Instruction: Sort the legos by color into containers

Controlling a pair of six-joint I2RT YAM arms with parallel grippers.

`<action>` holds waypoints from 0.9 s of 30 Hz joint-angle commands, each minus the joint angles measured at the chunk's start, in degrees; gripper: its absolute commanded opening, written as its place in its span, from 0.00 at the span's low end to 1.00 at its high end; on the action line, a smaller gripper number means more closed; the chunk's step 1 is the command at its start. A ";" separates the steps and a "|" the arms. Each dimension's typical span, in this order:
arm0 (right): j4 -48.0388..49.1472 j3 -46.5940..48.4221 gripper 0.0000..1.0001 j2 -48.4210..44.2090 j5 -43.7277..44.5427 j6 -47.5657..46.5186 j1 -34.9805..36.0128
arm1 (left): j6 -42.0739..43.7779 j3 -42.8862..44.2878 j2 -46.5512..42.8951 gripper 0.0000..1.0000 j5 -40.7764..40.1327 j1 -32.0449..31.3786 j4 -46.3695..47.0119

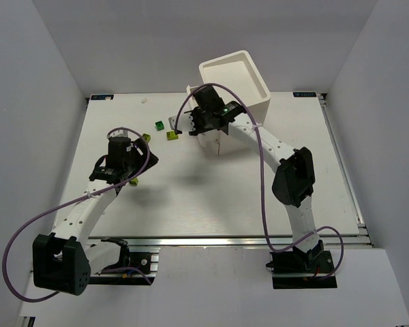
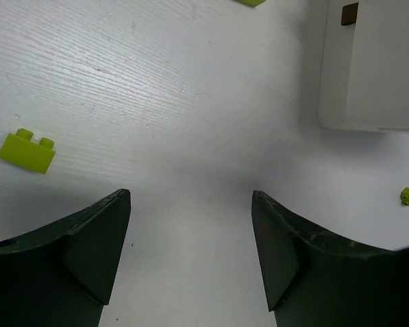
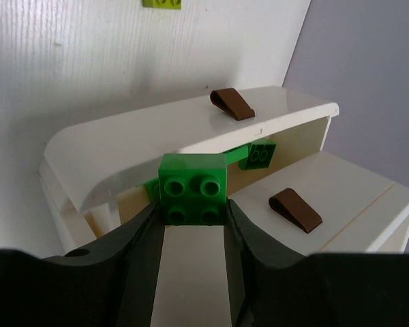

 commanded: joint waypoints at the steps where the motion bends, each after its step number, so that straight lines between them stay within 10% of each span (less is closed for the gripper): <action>1: -3.84 3.66 0.00 1.07 4.26 -8.05 0.08 | -0.06 -0.30 -2.02 0.82 0.36 0.33 1.25; 14: -6.30 2.96 0.00 3.00 12.34 -12.62 0.34 | 0.03 -0.57 -2.20 0.82 2.29 0.33 1.87; 19: -6.83 3.40 0.38 3.44 12.70 -12.36 0.34 | 0.11 -0.57 -2.11 0.82 2.47 0.33 2.31; 27: -6.74 6.83 0.52 3.53 11.47 -11.13 -0.01 | -0.24 0.49 0.34 0.82 3.70 0.33 4.24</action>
